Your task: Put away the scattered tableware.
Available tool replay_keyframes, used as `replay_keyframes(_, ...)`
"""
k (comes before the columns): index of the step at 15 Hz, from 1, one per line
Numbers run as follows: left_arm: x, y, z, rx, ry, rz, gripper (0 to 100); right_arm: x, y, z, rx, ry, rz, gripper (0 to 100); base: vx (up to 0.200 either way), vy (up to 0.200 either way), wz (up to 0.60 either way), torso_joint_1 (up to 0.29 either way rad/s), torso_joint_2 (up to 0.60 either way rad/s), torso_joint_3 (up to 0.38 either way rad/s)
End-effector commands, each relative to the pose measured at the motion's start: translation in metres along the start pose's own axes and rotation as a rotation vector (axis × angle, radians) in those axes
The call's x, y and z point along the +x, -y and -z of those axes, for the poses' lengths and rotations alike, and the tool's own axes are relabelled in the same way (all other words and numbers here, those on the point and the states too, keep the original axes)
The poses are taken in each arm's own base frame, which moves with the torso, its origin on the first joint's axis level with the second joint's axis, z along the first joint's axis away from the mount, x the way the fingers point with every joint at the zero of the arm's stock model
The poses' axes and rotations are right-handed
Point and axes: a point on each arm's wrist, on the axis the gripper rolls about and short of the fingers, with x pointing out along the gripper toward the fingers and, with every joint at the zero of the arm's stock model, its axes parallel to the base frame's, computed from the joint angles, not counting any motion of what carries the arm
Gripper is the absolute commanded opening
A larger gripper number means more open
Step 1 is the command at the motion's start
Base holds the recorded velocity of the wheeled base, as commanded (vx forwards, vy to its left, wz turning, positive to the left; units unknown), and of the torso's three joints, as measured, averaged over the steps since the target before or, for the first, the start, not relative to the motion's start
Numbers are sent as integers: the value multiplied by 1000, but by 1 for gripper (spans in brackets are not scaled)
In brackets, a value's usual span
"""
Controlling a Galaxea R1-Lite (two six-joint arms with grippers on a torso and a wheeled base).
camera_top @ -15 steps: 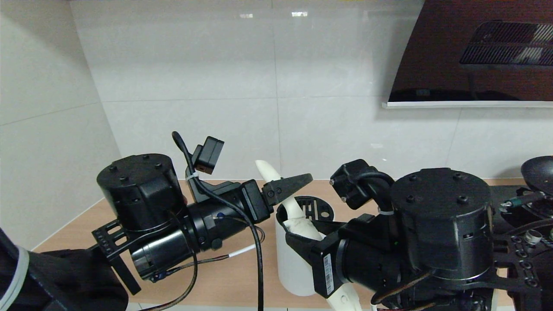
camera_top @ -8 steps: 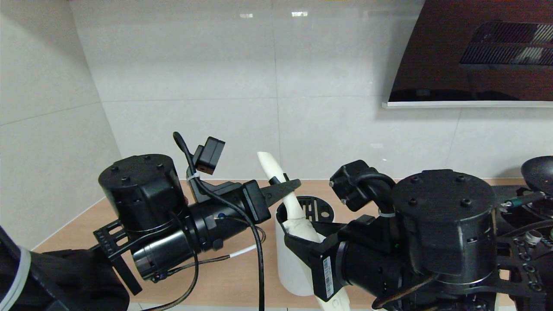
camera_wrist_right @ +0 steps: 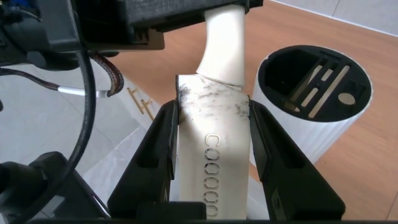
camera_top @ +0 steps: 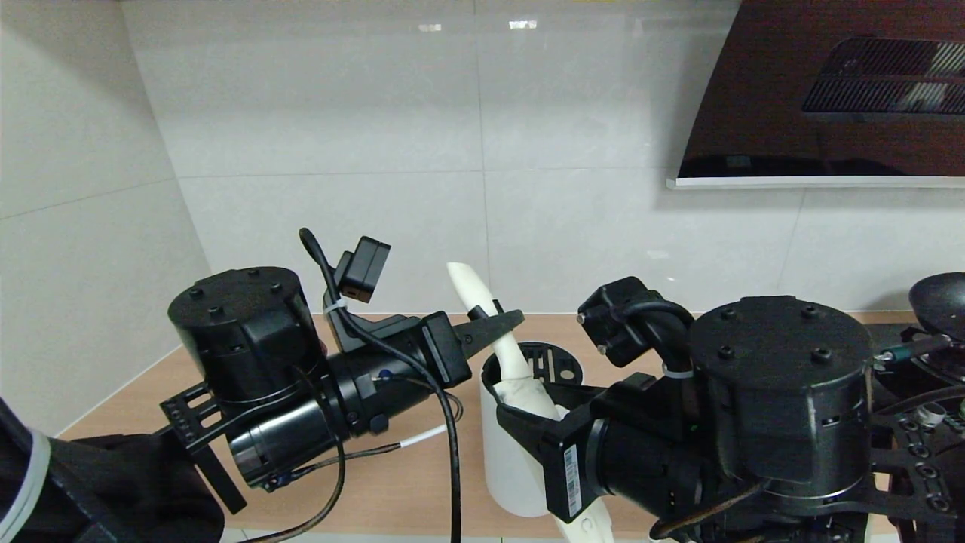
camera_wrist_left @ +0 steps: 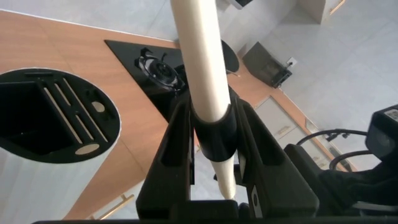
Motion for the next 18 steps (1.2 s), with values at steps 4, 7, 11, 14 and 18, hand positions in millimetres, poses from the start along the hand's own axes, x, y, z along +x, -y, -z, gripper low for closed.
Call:
replay_keyframes(4, 0, 4, -2, 5, 11, 10, 0, 0, 0, 0, 4, 1, 2, 100, 0, 0, 0, 0, 0, 0)
replay_keyframes(7, 0, 8, 0, 51, 11, 10, 0, -1, 0, -2, 8, 14, -2, 100, 0, 0, 0, 0, 0, 0)
replay_keyframes(11, 7, 27, -27, 136, 125, -140, 0, -25, 29, -32, 50, 129, 64, 100, 0, 0, 0, 0, 0, 0)
replay_keyframes(14, -3, 57, -79, 186, 225, -308, 0, -56, 64, -65, 85, 266, 163, 100, 0, 0, 0, 0, 0, 0)
replay_keyframes(18, 17, 62, -105, 298, 270, -449, 0, -70, 85, -75, 99, 319, 222, 100, 0, 0, 0, 0, 0, 0)
